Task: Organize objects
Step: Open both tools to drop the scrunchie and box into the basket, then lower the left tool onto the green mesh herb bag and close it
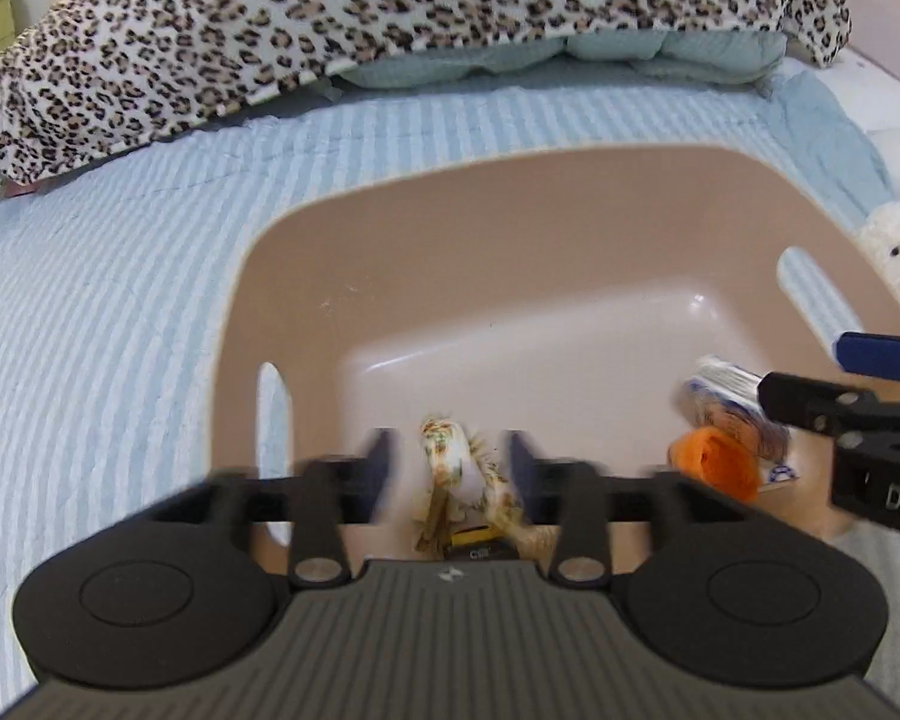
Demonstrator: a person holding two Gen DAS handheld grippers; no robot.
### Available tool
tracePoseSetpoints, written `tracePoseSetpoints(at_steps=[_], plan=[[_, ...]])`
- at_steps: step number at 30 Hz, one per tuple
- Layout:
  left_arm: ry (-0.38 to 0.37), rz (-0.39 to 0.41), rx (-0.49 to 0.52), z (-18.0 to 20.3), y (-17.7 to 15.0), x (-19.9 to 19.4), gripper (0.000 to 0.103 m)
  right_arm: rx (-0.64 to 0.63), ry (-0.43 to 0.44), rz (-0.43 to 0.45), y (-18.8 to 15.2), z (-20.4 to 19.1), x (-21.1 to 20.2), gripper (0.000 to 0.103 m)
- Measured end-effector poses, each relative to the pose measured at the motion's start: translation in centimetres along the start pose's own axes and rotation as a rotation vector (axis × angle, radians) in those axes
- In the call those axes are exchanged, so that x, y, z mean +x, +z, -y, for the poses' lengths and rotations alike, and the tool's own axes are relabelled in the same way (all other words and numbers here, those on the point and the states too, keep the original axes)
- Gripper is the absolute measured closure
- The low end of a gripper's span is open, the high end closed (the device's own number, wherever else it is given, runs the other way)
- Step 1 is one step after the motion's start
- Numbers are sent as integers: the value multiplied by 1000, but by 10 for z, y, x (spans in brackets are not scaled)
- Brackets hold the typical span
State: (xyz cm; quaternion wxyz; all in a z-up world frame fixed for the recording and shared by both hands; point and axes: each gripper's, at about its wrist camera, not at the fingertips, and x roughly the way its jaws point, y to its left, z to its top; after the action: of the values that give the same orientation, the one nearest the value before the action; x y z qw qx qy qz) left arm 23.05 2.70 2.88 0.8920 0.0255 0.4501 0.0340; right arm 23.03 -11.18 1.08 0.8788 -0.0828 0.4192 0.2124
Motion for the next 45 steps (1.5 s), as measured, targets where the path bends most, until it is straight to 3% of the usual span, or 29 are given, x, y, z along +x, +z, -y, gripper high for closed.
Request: tracePoseSetpoints(at_steps=[1,5,12,24,31,45], plan=[[1,19,-1,1,1,-5,39,3,-6,9,0,-1,-5,38],[-6,46,0,4,0,-30,28,2,-17,33,0,-1,-28,30],[-28,58,-6,5,-13,-67,23,37,-19,38,-22,10,-69,13],[-94,30,-25,17,-67,-99,21,77,-15,-63,-90,20,-96,10],[-122,-52,3,27,-96,-85,21,78,-13,-102,-115,12,-93,10],[-231,-212,76,52,-135,-46,21,91,-32,-131,-128,21,-80,10]])
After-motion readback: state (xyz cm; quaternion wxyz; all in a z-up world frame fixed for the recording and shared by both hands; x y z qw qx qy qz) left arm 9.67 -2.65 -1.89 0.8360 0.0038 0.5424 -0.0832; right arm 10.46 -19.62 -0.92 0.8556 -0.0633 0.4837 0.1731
